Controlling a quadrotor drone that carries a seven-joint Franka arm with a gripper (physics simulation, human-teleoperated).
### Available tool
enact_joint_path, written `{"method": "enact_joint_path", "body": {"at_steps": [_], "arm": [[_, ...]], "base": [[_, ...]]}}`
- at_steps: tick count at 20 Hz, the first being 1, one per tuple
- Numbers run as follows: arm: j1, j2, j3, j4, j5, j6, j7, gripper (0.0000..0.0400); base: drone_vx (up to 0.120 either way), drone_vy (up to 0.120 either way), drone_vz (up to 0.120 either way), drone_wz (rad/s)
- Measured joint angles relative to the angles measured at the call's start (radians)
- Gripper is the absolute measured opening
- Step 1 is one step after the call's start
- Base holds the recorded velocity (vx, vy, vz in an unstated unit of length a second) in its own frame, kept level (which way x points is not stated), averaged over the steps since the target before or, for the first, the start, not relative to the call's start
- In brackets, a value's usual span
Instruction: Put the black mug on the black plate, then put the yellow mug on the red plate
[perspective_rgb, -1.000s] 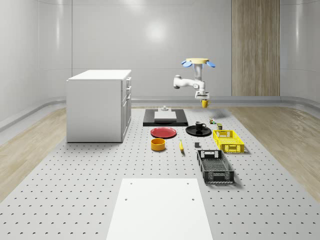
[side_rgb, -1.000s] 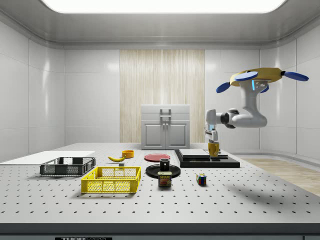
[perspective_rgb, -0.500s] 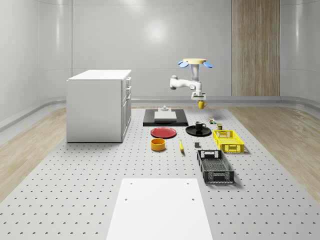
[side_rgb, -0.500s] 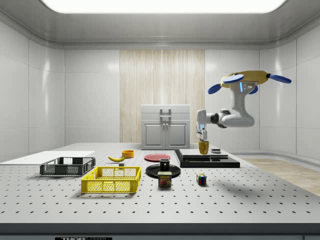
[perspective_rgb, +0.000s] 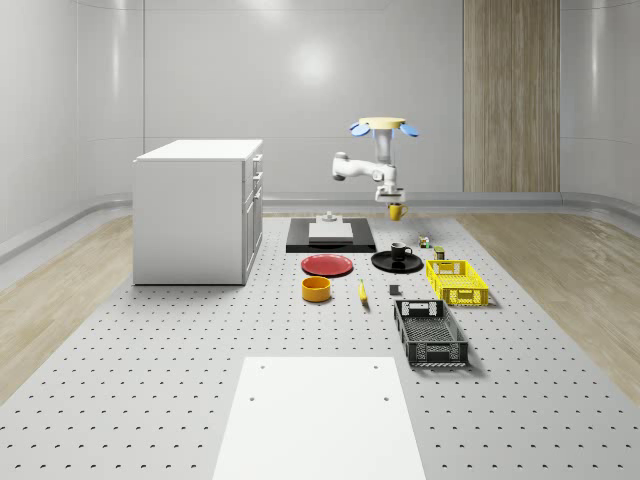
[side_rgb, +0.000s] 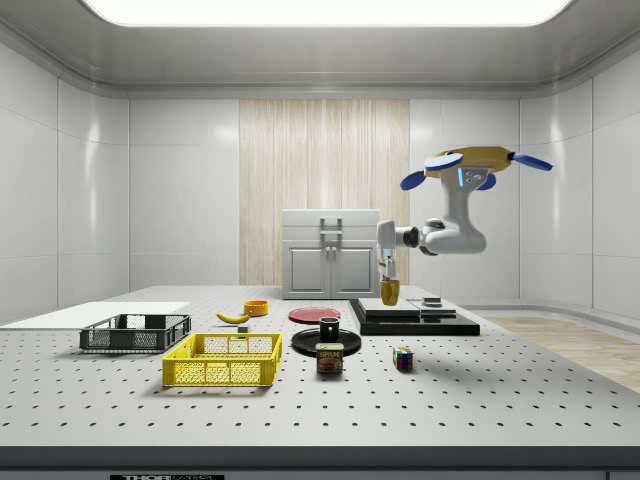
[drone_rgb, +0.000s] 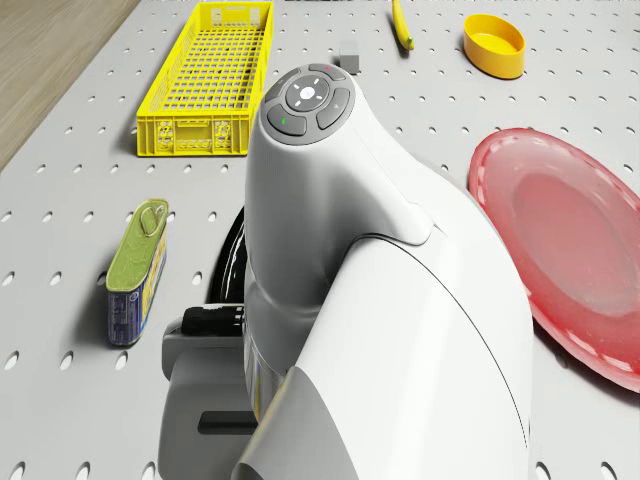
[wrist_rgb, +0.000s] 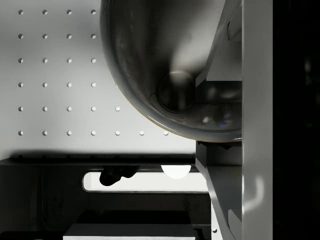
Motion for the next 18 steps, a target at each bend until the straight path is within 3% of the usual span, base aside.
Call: {"method": "enact_joint_path", "body": {"at_steps": [18], "arm": [[0.0,-0.001,0.0,0.0,0.0,0.001,0.0,0.01]], "base": [[0.12,-0.12,0.0,0.0]]}}
